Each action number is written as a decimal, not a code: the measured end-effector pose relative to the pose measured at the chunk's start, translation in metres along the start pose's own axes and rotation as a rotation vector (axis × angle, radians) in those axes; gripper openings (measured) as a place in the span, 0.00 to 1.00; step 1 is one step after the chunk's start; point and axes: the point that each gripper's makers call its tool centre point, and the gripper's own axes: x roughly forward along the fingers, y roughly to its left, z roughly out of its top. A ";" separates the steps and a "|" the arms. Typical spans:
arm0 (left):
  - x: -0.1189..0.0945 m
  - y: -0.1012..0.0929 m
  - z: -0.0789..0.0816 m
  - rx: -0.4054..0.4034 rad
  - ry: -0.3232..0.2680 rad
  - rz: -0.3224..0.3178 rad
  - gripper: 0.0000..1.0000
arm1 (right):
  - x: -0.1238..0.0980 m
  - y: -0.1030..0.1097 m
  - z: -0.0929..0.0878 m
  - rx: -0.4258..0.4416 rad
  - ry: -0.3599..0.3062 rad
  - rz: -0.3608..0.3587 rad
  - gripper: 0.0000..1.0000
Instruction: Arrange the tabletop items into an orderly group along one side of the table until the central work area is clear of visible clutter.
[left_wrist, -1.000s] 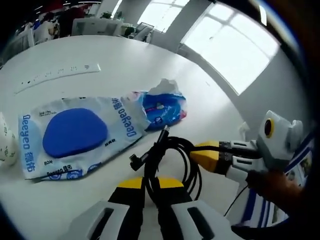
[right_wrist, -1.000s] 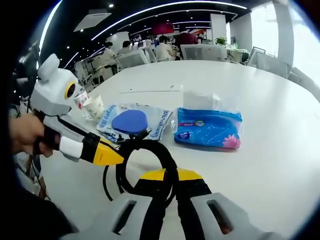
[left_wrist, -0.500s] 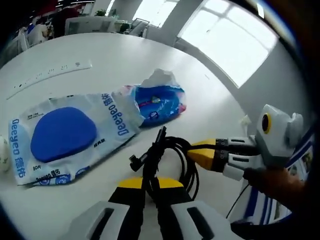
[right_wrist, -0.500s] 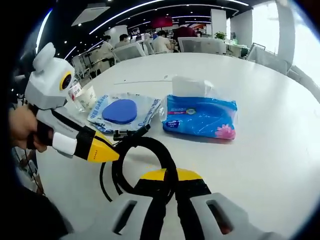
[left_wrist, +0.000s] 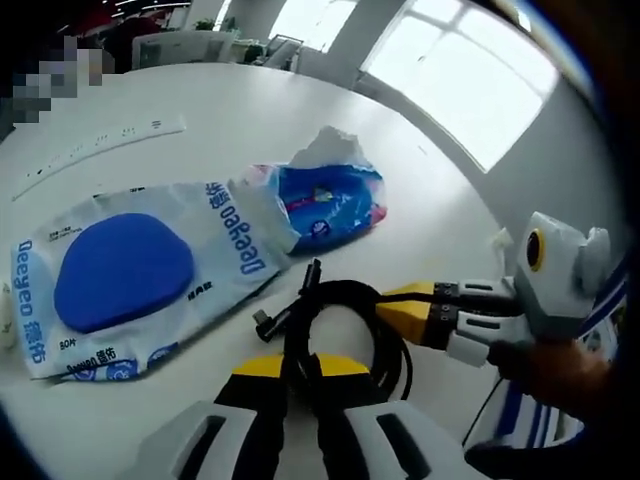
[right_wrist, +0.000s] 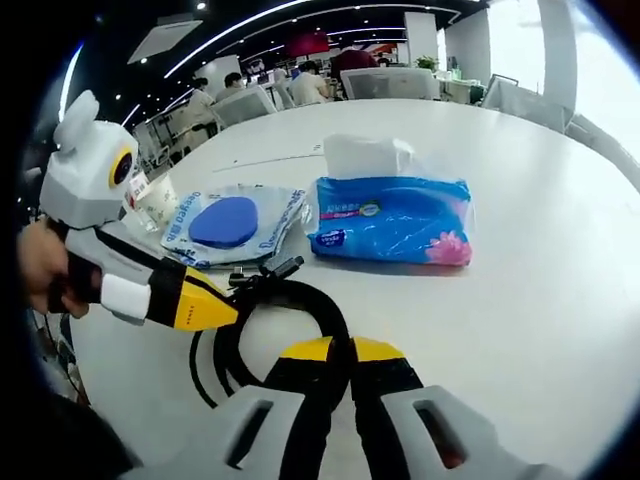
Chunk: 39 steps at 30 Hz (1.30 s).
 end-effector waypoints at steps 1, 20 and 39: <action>0.000 0.001 -0.001 0.001 0.001 0.001 0.08 | 0.001 0.000 0.000 0.008 0.000 0.003 0.01; -0.004 -0.005 0.002 0.151 -0.041 -0.038 0.30 | -0.005 0.004 0.004 -0.016 -0.023 0.024 0.14; -0.047 -0.004 -0.005 0.187 -0.201 -0.039 0.53 | -0.035 0.029 0.026 -0.074 -0.112 0.130 0.49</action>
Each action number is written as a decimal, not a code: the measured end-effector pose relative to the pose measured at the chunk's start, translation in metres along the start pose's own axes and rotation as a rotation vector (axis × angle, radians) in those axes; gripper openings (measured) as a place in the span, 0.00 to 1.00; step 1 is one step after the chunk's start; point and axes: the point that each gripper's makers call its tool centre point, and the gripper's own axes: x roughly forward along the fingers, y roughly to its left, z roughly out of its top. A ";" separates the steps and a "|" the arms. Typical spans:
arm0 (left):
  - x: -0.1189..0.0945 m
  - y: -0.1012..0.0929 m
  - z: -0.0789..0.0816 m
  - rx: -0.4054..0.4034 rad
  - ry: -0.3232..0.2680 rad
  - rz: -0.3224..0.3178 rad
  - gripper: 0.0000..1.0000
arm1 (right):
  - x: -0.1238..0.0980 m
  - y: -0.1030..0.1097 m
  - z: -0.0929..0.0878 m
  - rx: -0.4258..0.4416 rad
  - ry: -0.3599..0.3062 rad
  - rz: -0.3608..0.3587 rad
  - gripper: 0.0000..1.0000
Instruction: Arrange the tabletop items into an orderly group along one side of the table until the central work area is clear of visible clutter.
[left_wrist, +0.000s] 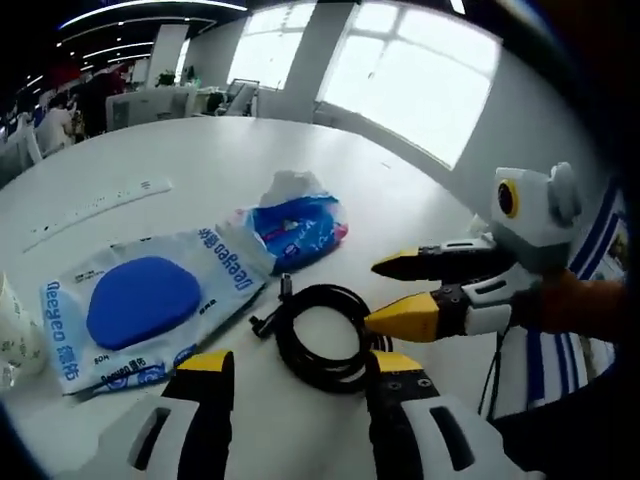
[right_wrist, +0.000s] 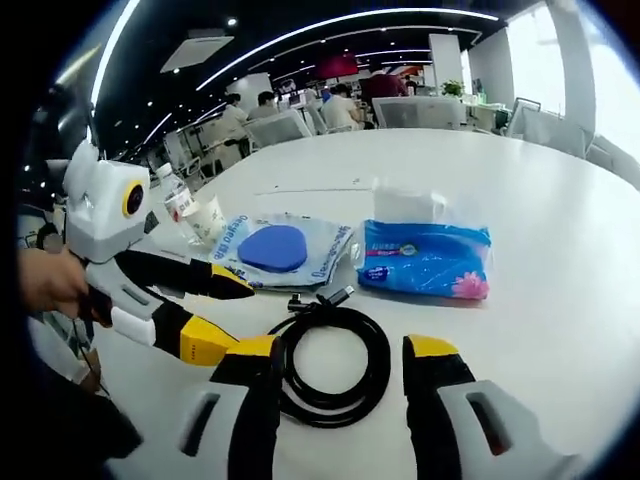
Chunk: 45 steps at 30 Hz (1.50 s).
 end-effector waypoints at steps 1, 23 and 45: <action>-0.004 0.001 -0.001 -0.002 -0.005 0.002 0.53 | -0.001 0.002 0.001 -0.011 -0.003 0.011 0.53; -0.134 0.062 0.005 -0.058 -0.184 0.215 0.79 | -0.048 0.021 0.036 -0.090 -0.083 0.079 0.99; -0.225 0.071 -0.020 -0.053 -0.221 0.302 0.90 | -0.097 0.026 0.036 -0.071 -0.098 0.071 1.00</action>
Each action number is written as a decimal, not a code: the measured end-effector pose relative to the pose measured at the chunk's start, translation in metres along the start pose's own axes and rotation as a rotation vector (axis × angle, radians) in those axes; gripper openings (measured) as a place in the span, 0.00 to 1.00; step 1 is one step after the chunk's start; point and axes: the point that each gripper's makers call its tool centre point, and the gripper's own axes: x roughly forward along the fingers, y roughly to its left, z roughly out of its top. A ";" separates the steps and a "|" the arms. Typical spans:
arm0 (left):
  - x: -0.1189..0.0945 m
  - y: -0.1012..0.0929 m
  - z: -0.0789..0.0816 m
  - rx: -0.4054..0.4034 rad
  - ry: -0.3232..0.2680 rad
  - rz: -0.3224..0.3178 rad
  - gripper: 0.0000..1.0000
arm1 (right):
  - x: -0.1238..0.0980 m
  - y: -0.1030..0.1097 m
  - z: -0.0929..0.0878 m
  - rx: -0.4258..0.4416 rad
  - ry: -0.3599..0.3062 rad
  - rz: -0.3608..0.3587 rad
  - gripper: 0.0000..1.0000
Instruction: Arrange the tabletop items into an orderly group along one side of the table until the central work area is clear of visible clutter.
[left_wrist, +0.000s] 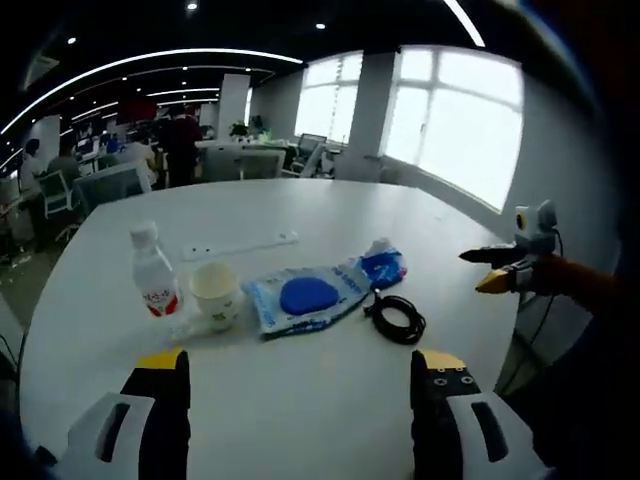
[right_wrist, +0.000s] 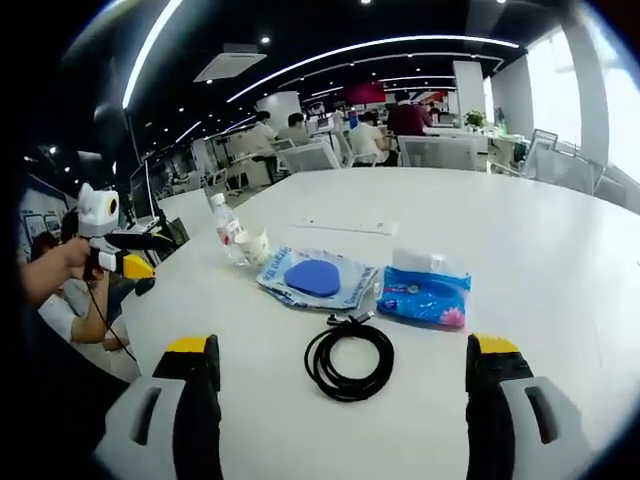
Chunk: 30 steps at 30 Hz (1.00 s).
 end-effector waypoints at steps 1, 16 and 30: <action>-0.002 0.001 0.000 0.000 -0.002 0.002 0.90 | -0.002 0.001 0.001 0.001 -0.002 0.001 1.00; -0.025 0.000 -0.005 -0.018 0.006 0.034 0.95 | -0.025 0.003 0.004 -0.006 -0.009 -0.025 1.00; -0.043 0.002 -0.003 -0.011 -0.023 0.064 0.99 | -0.038 0.012 0.004 -0.014 -0.020 -0.027 1.00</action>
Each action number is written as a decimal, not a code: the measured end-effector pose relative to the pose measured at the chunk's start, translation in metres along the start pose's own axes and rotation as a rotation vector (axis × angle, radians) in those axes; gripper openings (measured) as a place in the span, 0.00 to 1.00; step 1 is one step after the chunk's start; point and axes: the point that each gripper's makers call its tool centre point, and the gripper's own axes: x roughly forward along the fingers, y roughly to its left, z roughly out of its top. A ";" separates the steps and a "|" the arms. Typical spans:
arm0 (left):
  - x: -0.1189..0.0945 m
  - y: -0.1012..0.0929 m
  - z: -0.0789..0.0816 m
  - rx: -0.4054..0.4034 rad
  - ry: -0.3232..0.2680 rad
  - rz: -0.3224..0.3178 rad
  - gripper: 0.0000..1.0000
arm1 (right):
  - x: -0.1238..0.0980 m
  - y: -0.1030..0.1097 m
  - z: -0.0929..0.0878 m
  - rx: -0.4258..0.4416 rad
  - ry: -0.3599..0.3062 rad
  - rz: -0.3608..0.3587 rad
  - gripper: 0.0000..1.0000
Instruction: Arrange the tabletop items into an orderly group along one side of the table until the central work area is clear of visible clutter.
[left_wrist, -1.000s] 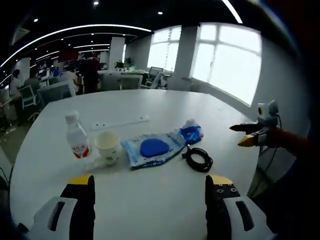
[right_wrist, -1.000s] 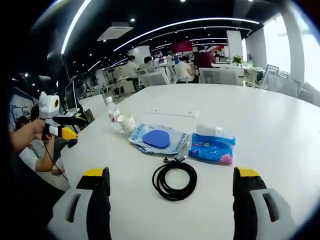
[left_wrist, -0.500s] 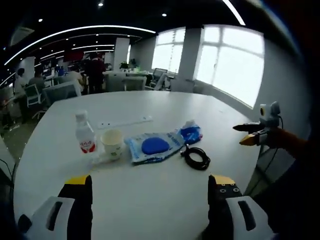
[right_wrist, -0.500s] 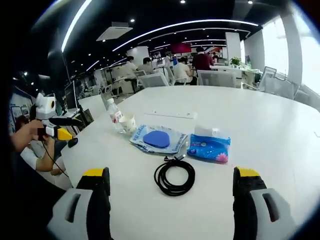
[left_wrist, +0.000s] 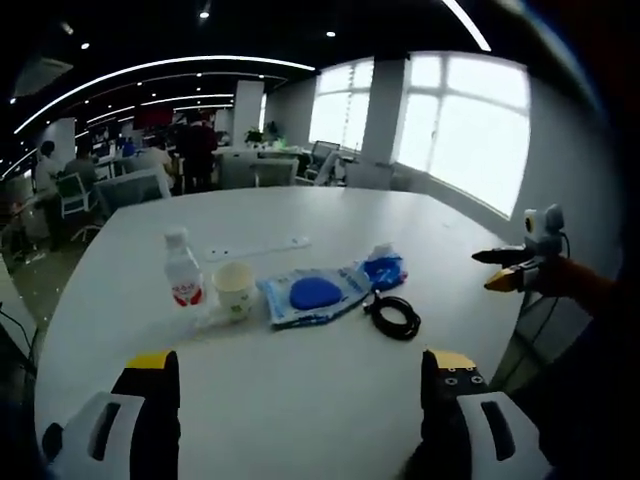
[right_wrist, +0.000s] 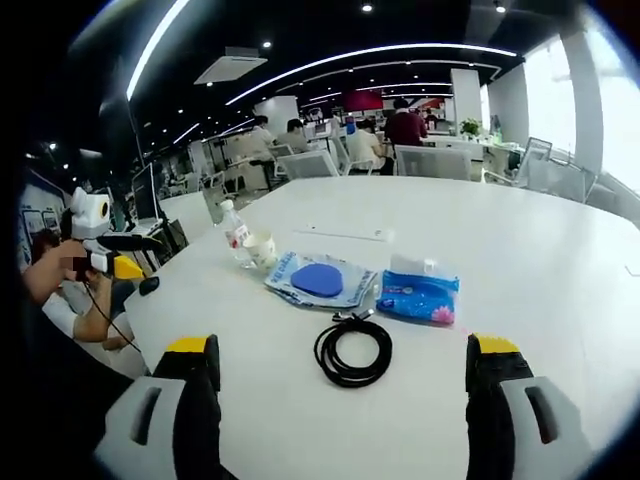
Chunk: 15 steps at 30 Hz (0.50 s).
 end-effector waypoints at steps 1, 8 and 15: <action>-0.001 -0.002 0.001 0.004 -0.004 -0.003 0.99 | 0.000 0.000 0.000 -0.001 0.001 -0.001 1.00; -0.003 -0.008 0.003 0.021 -0.011 -0.014 0.99 | -0.003 0.001 0.000 -0.001 -0.001 0.007 1.00; -0.004 -0.012 0.001 0.020 -0.005 -0.023 0.99 | -0.005 0.003 -0.001 -0.001 0.002 0.017 1.00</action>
